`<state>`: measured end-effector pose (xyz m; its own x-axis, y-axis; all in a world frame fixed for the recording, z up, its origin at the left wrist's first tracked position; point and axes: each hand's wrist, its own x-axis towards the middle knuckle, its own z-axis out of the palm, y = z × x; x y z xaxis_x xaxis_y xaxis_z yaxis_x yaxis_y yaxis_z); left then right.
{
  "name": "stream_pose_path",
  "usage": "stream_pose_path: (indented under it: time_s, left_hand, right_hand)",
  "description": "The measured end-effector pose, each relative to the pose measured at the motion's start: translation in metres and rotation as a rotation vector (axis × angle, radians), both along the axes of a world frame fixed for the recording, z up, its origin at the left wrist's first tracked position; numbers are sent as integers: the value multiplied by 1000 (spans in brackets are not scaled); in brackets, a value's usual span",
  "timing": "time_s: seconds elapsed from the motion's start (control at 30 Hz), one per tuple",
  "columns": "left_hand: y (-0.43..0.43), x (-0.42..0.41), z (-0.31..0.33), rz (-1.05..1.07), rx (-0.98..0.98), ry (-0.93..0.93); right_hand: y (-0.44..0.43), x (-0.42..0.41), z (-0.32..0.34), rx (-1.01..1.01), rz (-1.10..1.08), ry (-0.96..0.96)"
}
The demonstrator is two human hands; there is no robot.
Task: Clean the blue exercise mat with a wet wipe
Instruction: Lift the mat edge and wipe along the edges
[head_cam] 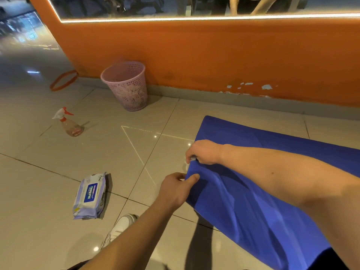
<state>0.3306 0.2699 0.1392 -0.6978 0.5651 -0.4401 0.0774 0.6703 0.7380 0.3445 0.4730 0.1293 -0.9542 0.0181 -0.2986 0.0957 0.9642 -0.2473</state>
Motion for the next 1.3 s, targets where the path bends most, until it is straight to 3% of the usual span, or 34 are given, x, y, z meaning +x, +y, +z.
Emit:
stream_pose_path:
  time_s: [0.1, 0.23, 0.5, 0.73, 0.97, 1.1, 1.3]
  left_hand:
    - [21, -17, -13, -42, -77, -46]
    - [29, -30, -29, -102, -132, 79]
    - [4, -22, -52, -113, 3, 212]
    - [-5, -20, -63, -177, 82, 245]
    - [-5, -21, -61, -256, 165, 352]
    - [-17, -28, -73, -230, 98, 265]
    - [4, -34, -73, -166, -28, 104]
  right_hand:
    - [-4, -4, -11, -7, 11, 16]
    - [-5, -5, -30, 11, 29, 42]
    - [50, -21, -57, 88, -106, 114]
    - [19, -11, -59, -34, 211, 72]
    - [73, -37, -55, 79, -46, 89]
    - [63, -37, -56, 47, 0, 20]
    - [65, -31, -59, 39, 4, 75]
